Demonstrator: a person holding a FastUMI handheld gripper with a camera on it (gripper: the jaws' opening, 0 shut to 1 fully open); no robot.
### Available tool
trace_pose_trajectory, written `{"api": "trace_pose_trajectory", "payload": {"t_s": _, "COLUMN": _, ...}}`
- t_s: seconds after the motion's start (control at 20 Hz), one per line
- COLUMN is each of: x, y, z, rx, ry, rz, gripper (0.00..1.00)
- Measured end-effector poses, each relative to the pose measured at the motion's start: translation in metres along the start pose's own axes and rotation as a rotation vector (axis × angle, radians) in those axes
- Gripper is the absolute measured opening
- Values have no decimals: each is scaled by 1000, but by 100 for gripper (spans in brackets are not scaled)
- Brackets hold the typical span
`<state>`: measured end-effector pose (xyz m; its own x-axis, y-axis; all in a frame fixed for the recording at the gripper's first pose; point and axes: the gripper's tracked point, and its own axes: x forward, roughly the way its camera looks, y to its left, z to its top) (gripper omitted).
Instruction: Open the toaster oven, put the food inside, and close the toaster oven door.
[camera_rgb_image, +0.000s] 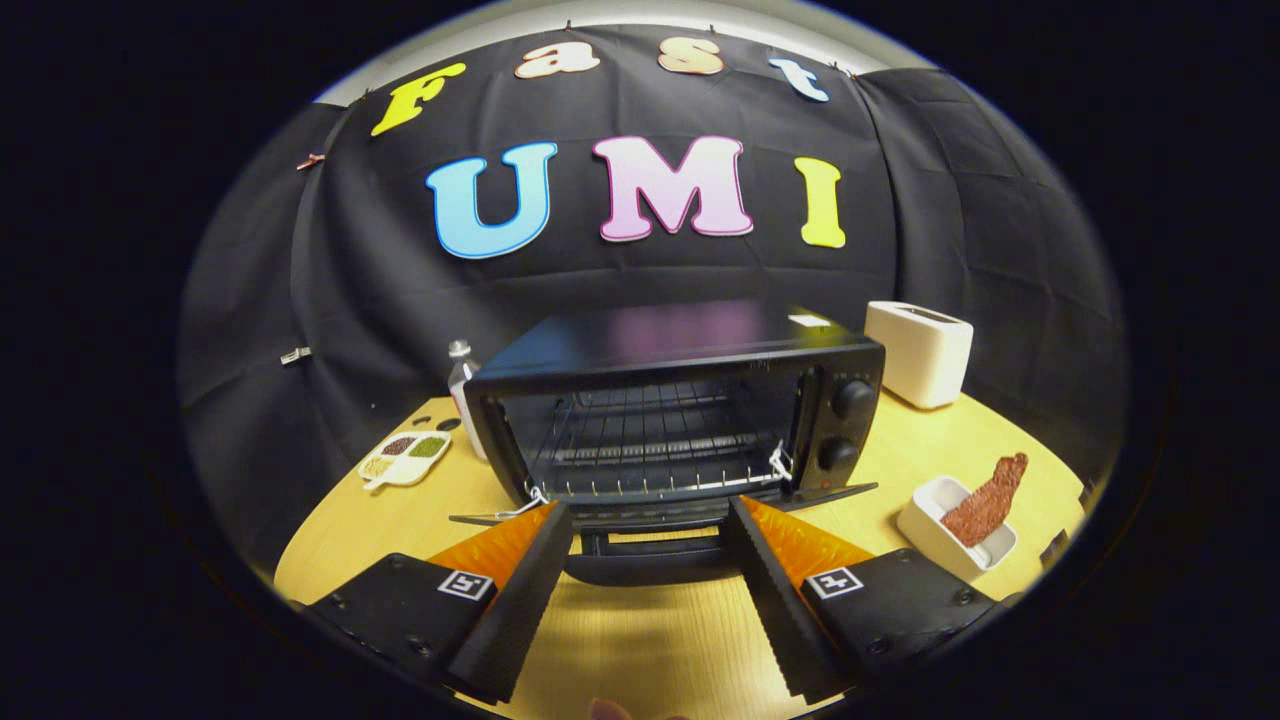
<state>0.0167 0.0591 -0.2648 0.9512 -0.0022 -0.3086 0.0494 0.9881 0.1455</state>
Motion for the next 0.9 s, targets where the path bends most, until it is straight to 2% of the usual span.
{"api": "trace_pose_trajectory", "payload": {"t_s": 0.45, "x": -7, "y": -3, "z": -68, "rx": -37, "ry": 164, "rz": -10, "gripper": 98}}
{"api": "trace_pose_trajectory", "payload": {"t_s": 0.55, "x": -7, "y": -3, "z": -77, "rx": -79, "ry": 196, "rz": -16, "gripper": 100}}
{"api": "trace_pose_trajectory", "payload": {"t_s": 0.9, "x": -19, "y": -3, "z": -88, "rx": -98, "ry": 260, "rz": -10, "gripper": 100}}
